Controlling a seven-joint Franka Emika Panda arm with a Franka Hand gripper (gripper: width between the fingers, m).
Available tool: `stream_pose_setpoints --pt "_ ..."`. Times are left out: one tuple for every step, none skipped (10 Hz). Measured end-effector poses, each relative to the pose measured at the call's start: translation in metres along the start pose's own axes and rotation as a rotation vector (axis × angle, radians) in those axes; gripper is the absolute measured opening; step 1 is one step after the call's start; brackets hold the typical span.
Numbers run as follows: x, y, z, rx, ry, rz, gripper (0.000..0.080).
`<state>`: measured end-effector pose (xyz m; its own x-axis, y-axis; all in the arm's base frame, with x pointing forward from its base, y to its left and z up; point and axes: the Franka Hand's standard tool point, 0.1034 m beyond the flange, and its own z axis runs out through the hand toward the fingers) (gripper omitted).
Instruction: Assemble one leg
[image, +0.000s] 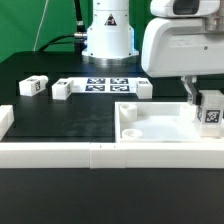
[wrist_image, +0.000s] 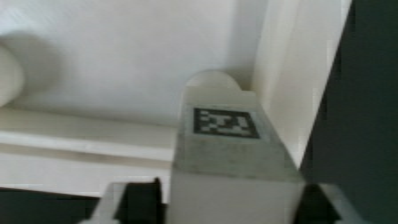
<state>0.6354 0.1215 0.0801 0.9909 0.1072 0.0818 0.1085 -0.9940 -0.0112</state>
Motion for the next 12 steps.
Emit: stream_pose_setpoints --pt "0.0000 0.0001 0.0000 0.000 0.000 0.023 0.0291" --pt "0.0000 0.0001 0.0000 0.000 0.000 0.022 0.0291" --pt "-0.0003 0.0001 0.0005 0.005 0.001 0.096 0.0291" --pt "-0.0002 0.0012 0.0006 0.013 0.006 0.237 0.0291" --pt "-0.0007 0.0023 0.0010 0.020 0.012 0.374 0.0291" --pt "-0.0012 0.0025 0.0011 0.028 0.011 0.496 0.0291" --pt "-0.0019 0.0027 0.0014 0.023 0.010 0.670 0.0291" --pt "-0.0023 0.0027 0.0018 0.022 0.014 0.794 0.0291" --pt "-0.0023 0.0028 0.0020 0.042 0.025 0.938 0.0292" --pt "-0.0031 0.0019 0.0020 0.041 0.020 1.141 0.0292" --pt "-0.0035 0.0020 0.0018 0.039 0.022 1.261 0.0292" --pt "-0.0039 0.0029 0.0018 0.048 0.014 1.403 0.0292"
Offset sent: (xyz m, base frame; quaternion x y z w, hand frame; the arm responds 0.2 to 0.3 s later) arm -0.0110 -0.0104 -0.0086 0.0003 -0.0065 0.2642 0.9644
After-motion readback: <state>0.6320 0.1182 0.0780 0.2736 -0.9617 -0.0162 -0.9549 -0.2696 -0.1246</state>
